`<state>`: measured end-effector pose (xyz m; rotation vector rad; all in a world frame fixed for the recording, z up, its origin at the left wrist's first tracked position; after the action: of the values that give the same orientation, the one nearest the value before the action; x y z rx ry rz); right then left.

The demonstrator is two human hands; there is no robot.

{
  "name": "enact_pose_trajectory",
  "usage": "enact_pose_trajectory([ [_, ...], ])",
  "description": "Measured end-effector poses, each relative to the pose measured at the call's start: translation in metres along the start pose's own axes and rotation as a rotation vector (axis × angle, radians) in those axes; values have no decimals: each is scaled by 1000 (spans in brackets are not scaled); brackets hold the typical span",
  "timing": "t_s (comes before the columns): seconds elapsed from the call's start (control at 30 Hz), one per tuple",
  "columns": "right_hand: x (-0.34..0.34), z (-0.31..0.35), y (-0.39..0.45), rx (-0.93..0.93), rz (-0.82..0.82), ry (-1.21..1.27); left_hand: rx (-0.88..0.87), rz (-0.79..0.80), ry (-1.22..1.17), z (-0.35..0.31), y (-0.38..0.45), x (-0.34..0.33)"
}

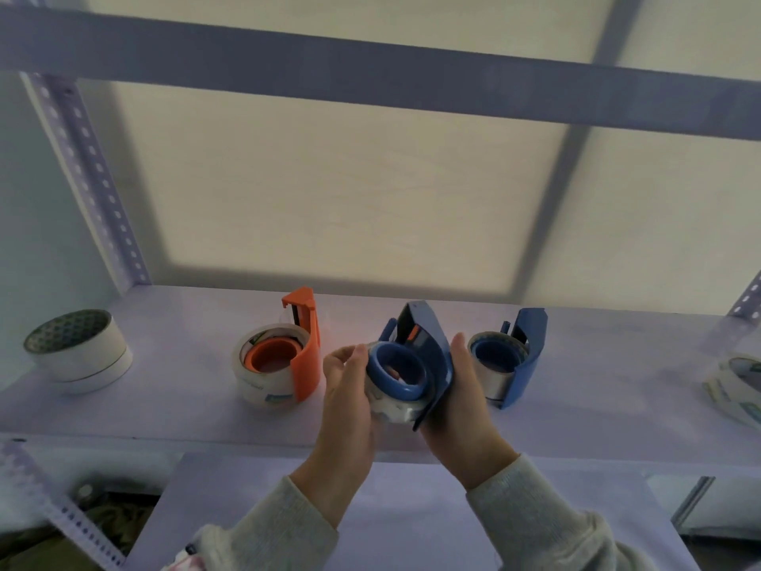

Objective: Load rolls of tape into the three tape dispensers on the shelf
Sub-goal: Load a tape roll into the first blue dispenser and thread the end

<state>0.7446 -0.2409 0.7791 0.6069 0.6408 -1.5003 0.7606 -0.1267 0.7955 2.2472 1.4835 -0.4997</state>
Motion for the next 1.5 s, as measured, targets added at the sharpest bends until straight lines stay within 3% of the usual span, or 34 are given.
enact_pose_trajectory([
  [0.13,9,2,6,-16,-74,-59,101,-30,203,8,11,6],
  [0.27,12,4,13,-50,-26,-202,127,-58,471,8,17,11],
  [0.47,14,13,29,-49,-106,-497,230,-70,552,18,26,16],
  [0.73,44,30,39,-14,-227,-520,260,18,832,32,45,10],
  [0.97,71,67,23,7,-312,-667,166,269,836,37,49,-24],
  [1.23,77,86,21,52,-345,-876,163,252,858,40,47,-28],
  [1.5,78,72,22,35,-259,-757,243,237,868,45,44,-23],
])
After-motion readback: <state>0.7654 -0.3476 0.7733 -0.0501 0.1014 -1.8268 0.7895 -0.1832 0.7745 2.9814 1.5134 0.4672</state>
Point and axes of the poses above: each hand's wrist, its own y-axis towards the middle knuckle, its own x-axis out of the back of the hand, z = x × y, the point moved 8 cm from there along y, towards the middle knuckle, and after that the axes turned 14 degrees about z, right-handed, at the moved point
